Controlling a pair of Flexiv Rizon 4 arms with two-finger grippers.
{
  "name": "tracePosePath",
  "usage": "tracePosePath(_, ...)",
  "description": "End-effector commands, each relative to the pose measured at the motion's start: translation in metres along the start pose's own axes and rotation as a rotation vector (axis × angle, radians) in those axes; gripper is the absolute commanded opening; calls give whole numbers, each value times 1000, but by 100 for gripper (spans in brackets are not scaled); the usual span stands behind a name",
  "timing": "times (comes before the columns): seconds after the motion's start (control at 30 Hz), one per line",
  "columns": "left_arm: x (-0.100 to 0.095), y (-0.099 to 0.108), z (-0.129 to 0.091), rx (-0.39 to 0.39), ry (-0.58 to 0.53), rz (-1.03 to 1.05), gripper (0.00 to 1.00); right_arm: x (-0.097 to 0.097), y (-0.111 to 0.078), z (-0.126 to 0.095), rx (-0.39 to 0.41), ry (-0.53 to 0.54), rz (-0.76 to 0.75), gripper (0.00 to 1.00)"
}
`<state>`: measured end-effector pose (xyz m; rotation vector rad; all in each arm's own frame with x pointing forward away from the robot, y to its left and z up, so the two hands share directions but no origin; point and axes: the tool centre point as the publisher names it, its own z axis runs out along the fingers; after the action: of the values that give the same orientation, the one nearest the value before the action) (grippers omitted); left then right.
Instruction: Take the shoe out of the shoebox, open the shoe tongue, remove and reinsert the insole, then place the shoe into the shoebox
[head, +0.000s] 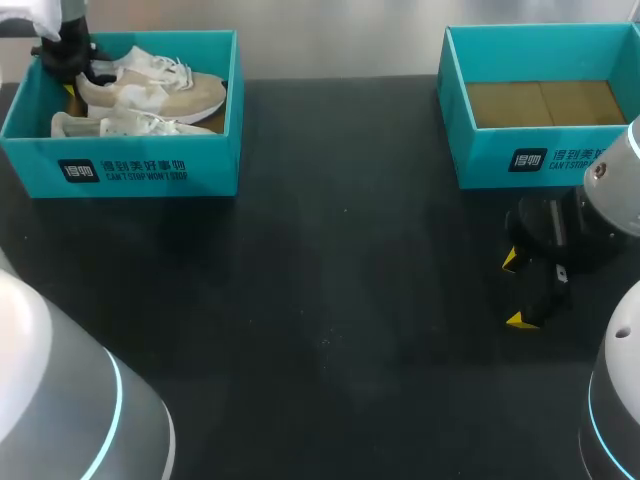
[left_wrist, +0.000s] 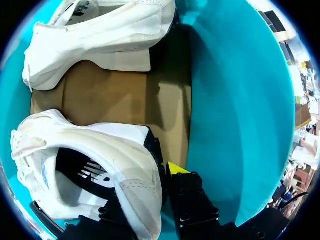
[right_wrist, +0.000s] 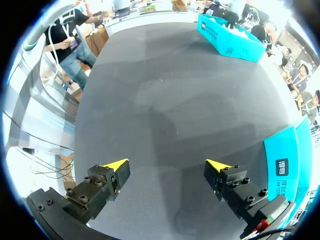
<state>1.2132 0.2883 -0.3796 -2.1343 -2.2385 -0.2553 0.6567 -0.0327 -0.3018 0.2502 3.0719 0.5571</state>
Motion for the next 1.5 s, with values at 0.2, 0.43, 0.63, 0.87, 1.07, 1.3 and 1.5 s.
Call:
tracePosePath(0.2, 1, 8, -5, 24, -6, 3, 100, 1, 0, 1, 2, -3, 1, 100)
tracePosePath(0.43, 2, 3, -20, 14, -19, 6, 100, 1, 0, 1, 2, -3, 1, 100)
tracePosePath(0.63, 0, -5, -40, 12, -58, 7, 100, 1, 0, 1, 2, -3, 1, 100)
tracePosePath(0.87, -5, -22, -70, -5, -67, 8, 100, 1, 0, 1, 2, -3, 1, 100)
tracePosePath(1.07, -8, -39, -95, -15, -87, 7, 100, 1, 0, 1, 2, -3, 1, 100)
tracePosePath(1.3, -9, -62, -118, -13, -91, 0, 100, 1, 0, 1, 2, -3, 1, 100)
tracePosePath(1.5, -7, -82, -133, -4, -87, 3, 100, 1, 0, 1, 2, -3, 1, 100)
